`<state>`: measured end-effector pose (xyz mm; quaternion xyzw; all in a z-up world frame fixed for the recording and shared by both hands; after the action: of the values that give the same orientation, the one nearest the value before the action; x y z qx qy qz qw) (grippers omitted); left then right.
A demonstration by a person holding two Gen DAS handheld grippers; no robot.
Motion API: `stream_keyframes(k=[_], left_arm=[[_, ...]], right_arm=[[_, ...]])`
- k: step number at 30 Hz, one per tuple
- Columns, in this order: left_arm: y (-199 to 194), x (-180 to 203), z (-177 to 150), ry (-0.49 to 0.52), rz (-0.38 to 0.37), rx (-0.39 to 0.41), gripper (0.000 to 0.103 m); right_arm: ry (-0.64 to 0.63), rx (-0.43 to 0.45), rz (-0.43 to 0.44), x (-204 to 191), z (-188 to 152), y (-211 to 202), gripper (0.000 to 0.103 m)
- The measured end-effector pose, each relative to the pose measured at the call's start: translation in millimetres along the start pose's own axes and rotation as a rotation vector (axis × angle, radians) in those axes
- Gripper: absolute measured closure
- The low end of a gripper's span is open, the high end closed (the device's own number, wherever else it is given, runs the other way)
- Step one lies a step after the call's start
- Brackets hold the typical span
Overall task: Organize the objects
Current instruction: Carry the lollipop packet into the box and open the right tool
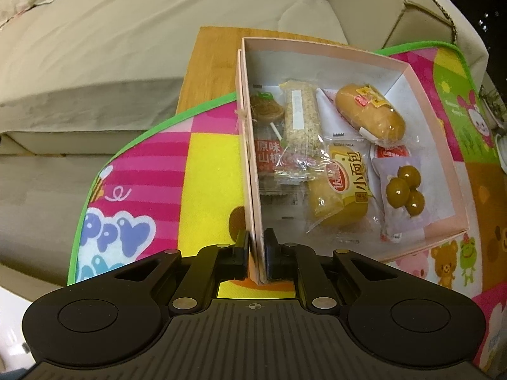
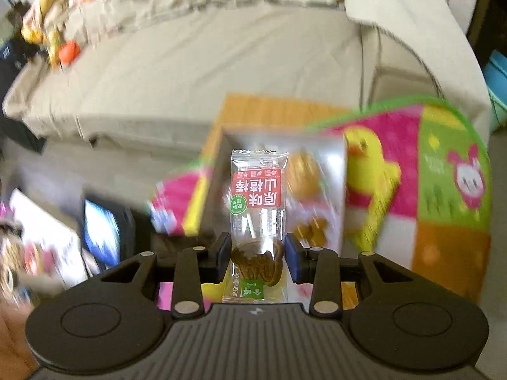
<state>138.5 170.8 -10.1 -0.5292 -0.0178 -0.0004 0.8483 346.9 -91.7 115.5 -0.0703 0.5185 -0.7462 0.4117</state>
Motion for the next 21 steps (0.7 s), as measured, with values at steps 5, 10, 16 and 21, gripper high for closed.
stream_keyframes(k=[5,10,16,21], left_arm=[[0,0,0,0.001,0.005,0.007,0.092],[1,0,0,-0.012,0.007,0.008,0.092],[3,0,2,0.006,0.023,0.012,0.092],[4,1,4,0.004,0.032,-0.004,0.092]], right_arm=[[0.057,0.106,-0.048,-6,49,19,0.063],[0.125,0.085,-0.057,4,31,26,0.053],[0.224,-0.011,-0.163,48,-34,34,0.053],[0.357,-0.055,-0.242,91,-87,28,0.053]])
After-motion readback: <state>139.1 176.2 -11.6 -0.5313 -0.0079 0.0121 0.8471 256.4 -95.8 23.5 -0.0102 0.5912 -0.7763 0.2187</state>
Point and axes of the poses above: each gripper's, at about its wrist camera, not at the fingertips, and y roughly the way its jaws point, x to its right, z to its top, the point moved 10 cm from there along y, roughly the way its jaws point, and after that the axes turned 6 degrees about x, right-handed, at the moved point
